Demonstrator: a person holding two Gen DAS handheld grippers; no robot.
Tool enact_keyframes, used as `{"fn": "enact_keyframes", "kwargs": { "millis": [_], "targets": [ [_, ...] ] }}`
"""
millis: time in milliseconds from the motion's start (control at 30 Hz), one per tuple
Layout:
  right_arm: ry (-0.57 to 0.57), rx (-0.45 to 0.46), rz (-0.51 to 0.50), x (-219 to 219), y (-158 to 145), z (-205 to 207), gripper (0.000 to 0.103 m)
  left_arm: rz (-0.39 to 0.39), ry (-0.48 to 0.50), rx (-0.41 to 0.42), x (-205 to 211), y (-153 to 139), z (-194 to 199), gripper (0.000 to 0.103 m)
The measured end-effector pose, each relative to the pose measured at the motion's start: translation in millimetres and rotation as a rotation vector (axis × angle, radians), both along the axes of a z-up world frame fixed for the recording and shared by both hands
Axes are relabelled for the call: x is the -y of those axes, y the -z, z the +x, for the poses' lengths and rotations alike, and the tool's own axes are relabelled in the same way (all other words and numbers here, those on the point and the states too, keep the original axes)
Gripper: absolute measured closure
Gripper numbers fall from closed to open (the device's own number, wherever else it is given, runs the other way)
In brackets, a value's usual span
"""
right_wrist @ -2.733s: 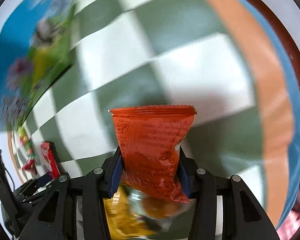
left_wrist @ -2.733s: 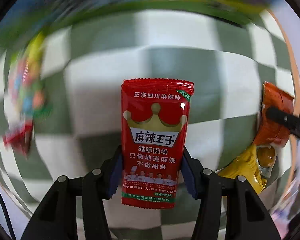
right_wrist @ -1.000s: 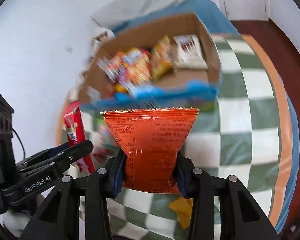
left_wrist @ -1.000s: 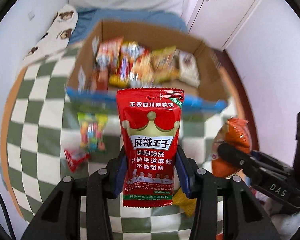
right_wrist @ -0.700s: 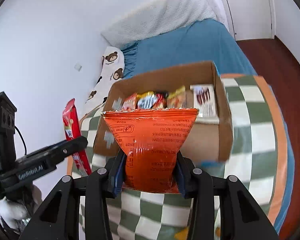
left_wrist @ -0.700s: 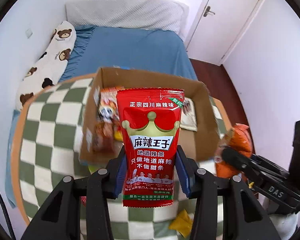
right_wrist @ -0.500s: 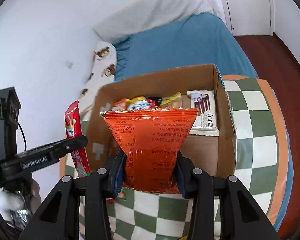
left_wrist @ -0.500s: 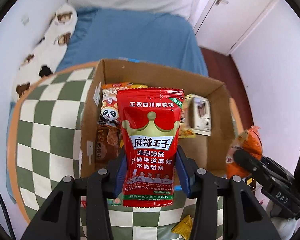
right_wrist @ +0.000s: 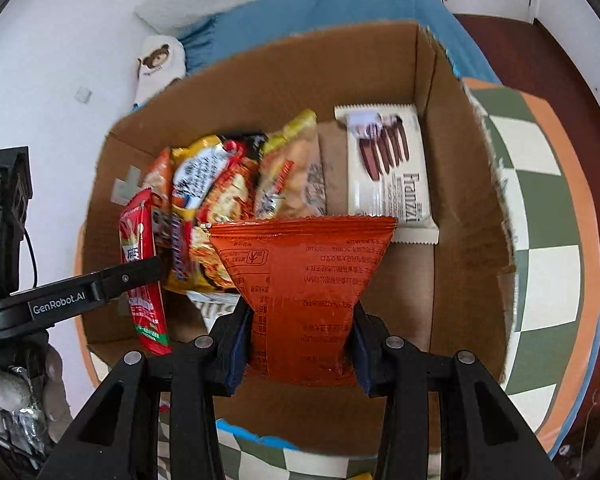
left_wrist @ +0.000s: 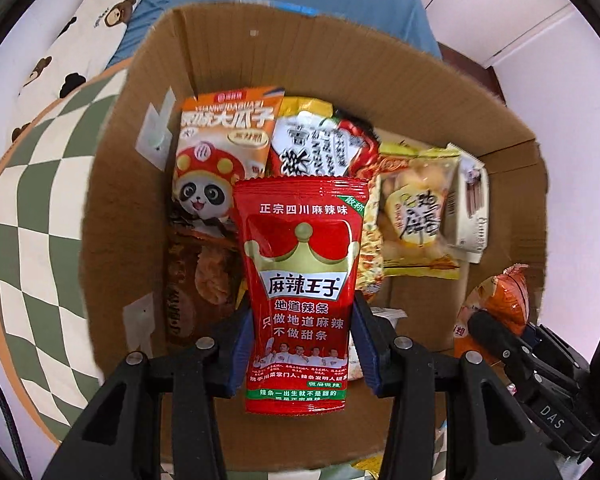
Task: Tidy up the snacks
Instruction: 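Carry both packets into the box and open both tools, then move both open tools back over the remaining snacks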
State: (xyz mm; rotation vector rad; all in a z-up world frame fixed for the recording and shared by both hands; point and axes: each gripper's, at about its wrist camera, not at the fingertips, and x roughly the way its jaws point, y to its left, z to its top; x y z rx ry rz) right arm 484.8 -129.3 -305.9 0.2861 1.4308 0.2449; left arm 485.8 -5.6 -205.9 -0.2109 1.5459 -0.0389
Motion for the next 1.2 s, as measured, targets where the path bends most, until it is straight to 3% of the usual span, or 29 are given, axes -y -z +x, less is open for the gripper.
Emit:
{"fn": "enact_keyframes", "kwargs": {
  "millis": [167, 200, 233, 367, 433, 500, 667, 1033, 1200],
  "targets": [
    [-0.013, -0.057, -0.033, -1.4, 20.3, 2.2, 0.052, 0.023, 0.003, -0.037, 0.8, 13.9, -0.6, 0.059],
    [-0.016, -0.068, -0.048, -1.6, 23.8, 2.4, 0.038, 0.021, 0.004, -0.048, 1.1, 16.4, -1.2, 0.058],
    [-0.013, -0.079, -0.067, -0.9, 27.3, 2.4, 0.024, 0.017, -0.001, -0.058, 0.7, 18.4, -1.8, 0.054],
    [-0.012, -0.080, -0.071, -1.2, 27.2, 0.2, 0.022, 0.027, -0.007, -0.044, 0.6, 14.7, -3.1, 0.039],
    [-0.025, -0.071, -0.080, -4.5, 25.1, -0.8, 0.015, 0.049, 0.003, -0.026, 2.1, 8.4, -3.8, 0.019],
    [-0.032, -0.058, -0.122, -8.5, 21.2, -2.1, 0.006, 0.058, 0.017, -0.012, 4.0, 1.9, -4.5, 0.013],
    [-0.031, -0.008, -0.157, -12.5, 4.5, -6.8, 0.006, 0.064, 0.025, 0.037, 3.7, -18.7, -14.6, 0.012],
    [-0.023, 0.168, -0.217, -4.1, -55.6, -45.0, 0.006, 0.078, 0.001, 0.241, 7.5, -72.0, -64.8, 0.012],
    [-0.039, 0.257, -0.231, -4.8, -84.0, -71.3, 0.006, 0.137, 0.007, 0.346, 12.7, -99.5, -92.5, 0.012]
  ]
}}
